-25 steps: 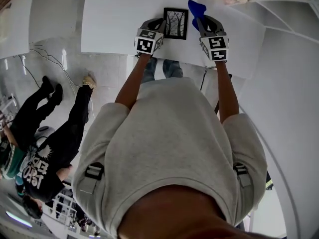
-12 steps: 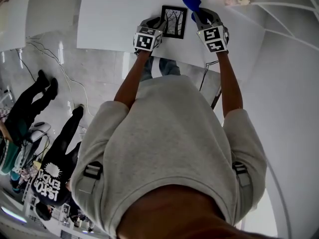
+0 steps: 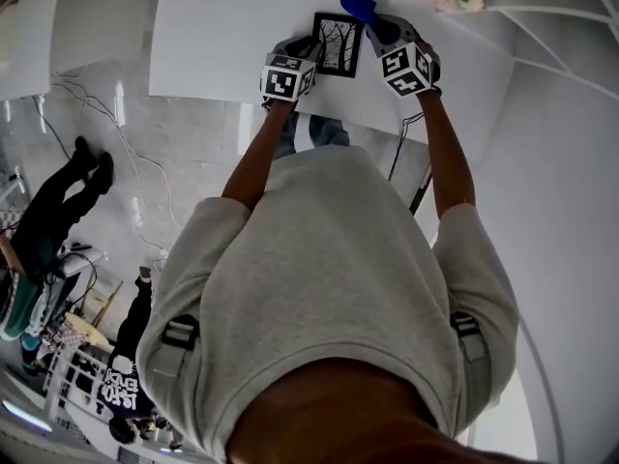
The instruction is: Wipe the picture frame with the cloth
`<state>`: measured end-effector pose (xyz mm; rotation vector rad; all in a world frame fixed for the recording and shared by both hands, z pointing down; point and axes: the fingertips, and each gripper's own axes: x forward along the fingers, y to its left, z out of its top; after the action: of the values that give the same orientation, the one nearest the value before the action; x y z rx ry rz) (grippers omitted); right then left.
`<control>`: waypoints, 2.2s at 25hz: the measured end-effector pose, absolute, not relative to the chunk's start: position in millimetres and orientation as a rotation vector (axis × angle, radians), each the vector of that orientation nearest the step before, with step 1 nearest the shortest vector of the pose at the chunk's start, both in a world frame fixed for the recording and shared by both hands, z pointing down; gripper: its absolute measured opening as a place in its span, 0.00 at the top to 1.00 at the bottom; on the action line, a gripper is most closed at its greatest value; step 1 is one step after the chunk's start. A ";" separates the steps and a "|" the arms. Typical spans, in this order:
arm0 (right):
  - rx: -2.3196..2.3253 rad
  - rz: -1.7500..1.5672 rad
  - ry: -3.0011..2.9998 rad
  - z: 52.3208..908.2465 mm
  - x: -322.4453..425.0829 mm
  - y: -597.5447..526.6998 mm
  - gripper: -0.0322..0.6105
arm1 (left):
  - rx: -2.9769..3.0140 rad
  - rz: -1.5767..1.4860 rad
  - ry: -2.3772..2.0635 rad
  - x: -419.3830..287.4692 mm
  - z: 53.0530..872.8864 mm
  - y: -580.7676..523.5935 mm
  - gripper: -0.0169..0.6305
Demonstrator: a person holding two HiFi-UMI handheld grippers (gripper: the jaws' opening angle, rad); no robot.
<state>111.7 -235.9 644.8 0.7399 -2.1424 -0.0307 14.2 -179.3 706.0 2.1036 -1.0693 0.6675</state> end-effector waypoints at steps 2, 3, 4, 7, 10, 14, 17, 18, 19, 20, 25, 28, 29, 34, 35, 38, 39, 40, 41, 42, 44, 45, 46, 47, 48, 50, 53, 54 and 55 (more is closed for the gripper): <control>0.705 -0.047 -2.129 651.4 110.5 -232.1 0.86 | 2.100 0.668 -1.075 14.8 707.5 -178.9 0.83; 0.689 -0.056 -2.123 654.5 109.9 -230.4 0.86 | 2.099 0.669 -1.077 15.2 708.2 -179.2 0.83; 0.673 -0.063 -2.118 657.4 109.2 -228.8 0.86 | 2.099 0.669 -1.078 15.4 708.7 -179.6 0.83; 0.629 -0.070 -2.099 666.3 106.9 -222.2 0.86 | 2.099 0.670 -1.081 15.3 709.1 -180.0 0.83; 0.598 -0.070 -2.088 672.0 105.4 -214.2 0.86 | 2.098 0.669 -1.082 15.9 709.5 -179.8 0.83; 0.560 -0.080 -2.081 674.8 101.4 -201.0 0.86 | 2.099 0.669 -1.085 15.3 709.3 -180.6 0.83; 0.523 -0.094 -2.071 676.3 99.4 -188.2 0.85 | 2.097 0.669 -1.086 15.5 709.4 -180.5 0.83; 0.509 -0.102 -2.067 676.3 98.5 -184.0 0.85 | 2.096 0.668 -1.087 15.5 709.2 -180.7 0.83; 0.494 -0.110 -2.063 676.0 97.3 -179.8 0.86 | 2.096 0.668 -1.089 15.2 708.8 -180.8 0.83; 0.480 -0.118 -2.060 675.5 95.9 -175.4 0.86 | 2.095 0.668 -1.091 14.8 708.3 -180.6 0.83; 0.417 -0.137 -2.049 675.7 89.5 -153.4 0.86 | 2.089 0.665 -1.091 14.0 708.2 -180.7 0.83; 0.387 -0.142 -2.044 678.5 88.2 -141.2 0.86 | 2.086 0.666 -1.091 14.7 709.9 -181.2 0.83; 0.377 -0.143 -2.044 679.4 88.0 -137.6 0.86 | 2.085 0.667 -1.093 15.1 710.7 -181.5 0.83; 0.319 -0.148 -2.044 682.2 85.7 -117.5 0.86 | 2.088 0.673 -1.101 16.8 712.2 -182.8 0.83; 0.305 -0.150 -2.043 681.8 84.7 -112.8 0.86 | 2.088 0.673 -1.101 16.6 711.5 -182.9 0.83; 0.268 -0.152 -2.040 679.3 82.0 -97.7 0.85 | 2.085 0.669 -1.097 15.3 708.6 -181.8 0.83; 0.258 -0.151 -2.040 678.8 81.3 -93.4 0.85 | 2.084 0.668 -1.096 15.1 708.1 -181.9 0.83; 0.250 -0.150 -2.041 678.4 80.7 -89.6 0.86 | 2.083 0.667 -1.096 14.8 707.9 -182.3 0.83; 0.243 -0.148 -2.043 678.0 80.1 -86.1 0.86 | 2.082 0.667 -1.095 14.8 708.1 -182.6 0.83; 0.237 -0.145 -2.046 677.6 79.6 -82.4 0.86 | 2.082 0.667 -1.094 15.1 708.4 -182.6 0.83; 0.220 -0.140 -2.051 676.8 78.6 -74.1 0.86 | 2.080 0.666 -1.092 16.2 708.9 -181.7 0.82; 0.210 -0.140 -2.053 676.5 77.9 -70.2 0.86 | 2.079 0.665 -1.091 16.7 709.0 -181.3 0.82; 0.201 -0.141 -2.055 676.1 77.0 -66.9 0.86 | 2.079 0.665 -1.090 16.9 709.1 -181.2 0.82; 0.191 -0.144 -2.057 675.4 75.7 -64.2 0.86 | 2.078 0.663 -1.089 16.8 709.3 -181.5 0.82; 0.182 -0.147 -2.060 674.0 74.1 -62.2 0.85 | 2.077 0.661 -1.088 16.5 709.3 -182.0 0.82; 0.167 -0.158 -2.070 668.5 70.8 -59.2 0.86 | 2.076 0.652 -1.088 15.6 708.3 -183.4 0.82; 0.170 -0.170 -2.099 653.7 66.6 -59.9 0.86 | 2.073 0.645 -1.096 11.8 706.0 -183.7 0.82; 0.177 -0.172 -2.111 647.9 66.2 -62.1 0.85 | 2.074 0.643 -1.103 9.7 704.3 -183.9 0.82; 0.185 -0.172 -2.125 642.2 66.4 -65.0 0.86 | 2.075 0.635 -1.113 7.3 702.0 -184.5 0.82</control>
<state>66.4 -65.0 642.2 0.1853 -2.1246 -0.1722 7.3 -184.5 702.0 2.0750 -1.1126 0.6354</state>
